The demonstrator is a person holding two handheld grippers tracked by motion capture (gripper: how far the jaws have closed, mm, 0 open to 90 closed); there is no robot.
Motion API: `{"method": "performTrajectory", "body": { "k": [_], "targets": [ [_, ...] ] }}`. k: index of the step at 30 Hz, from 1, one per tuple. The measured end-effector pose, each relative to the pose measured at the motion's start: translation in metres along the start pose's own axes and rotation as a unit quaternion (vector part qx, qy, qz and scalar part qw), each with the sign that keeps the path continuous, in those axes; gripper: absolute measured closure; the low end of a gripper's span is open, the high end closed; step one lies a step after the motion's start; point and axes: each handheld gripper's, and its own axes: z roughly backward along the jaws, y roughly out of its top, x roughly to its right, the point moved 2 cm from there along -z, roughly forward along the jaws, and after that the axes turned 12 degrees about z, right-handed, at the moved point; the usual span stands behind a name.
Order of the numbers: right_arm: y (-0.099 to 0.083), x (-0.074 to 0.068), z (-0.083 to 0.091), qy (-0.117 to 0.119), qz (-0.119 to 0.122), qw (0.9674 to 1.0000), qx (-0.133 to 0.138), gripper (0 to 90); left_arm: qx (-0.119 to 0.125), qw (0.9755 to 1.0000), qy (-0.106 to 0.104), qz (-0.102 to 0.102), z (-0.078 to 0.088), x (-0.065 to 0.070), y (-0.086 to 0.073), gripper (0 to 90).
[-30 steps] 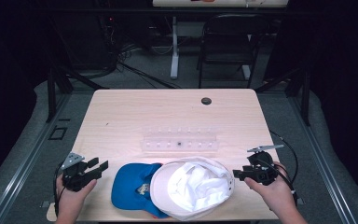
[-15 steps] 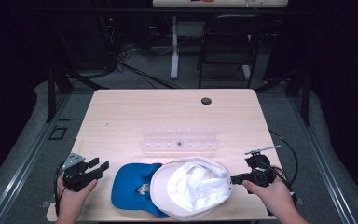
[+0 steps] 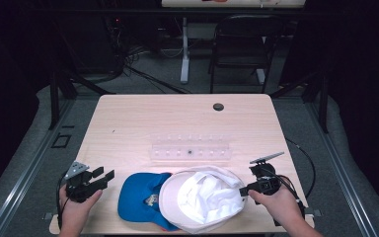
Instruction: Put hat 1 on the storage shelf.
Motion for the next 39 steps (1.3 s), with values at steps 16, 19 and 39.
{"method": "performTrajectory", "body": {
  "k": [16, 19, 39],
  "targets": [
    [0.009, -0.004, -0.007, -0.019, -0.009, 0.999, -0.039, 79.8, -0.002, 1.0, 0.001, 0.001, 0.0, -0.001, 0.0, 49.8],
    [0.013, -0.005, -0.003, -0.02, -0.009, 0.9988, -0.043, 80.0, -0.002, 1.0, 0.002, 0.001, 0.0, -0.001, 0.0, 49.8],
    [0.053, -0.022, 0.035, -0.022, -0.008, 0.998, -0.058, 80.6, -0.003, 1.0, 0.001, 0.003, -0.002, -0.004, 0.0, 50.1]
  ]
}}
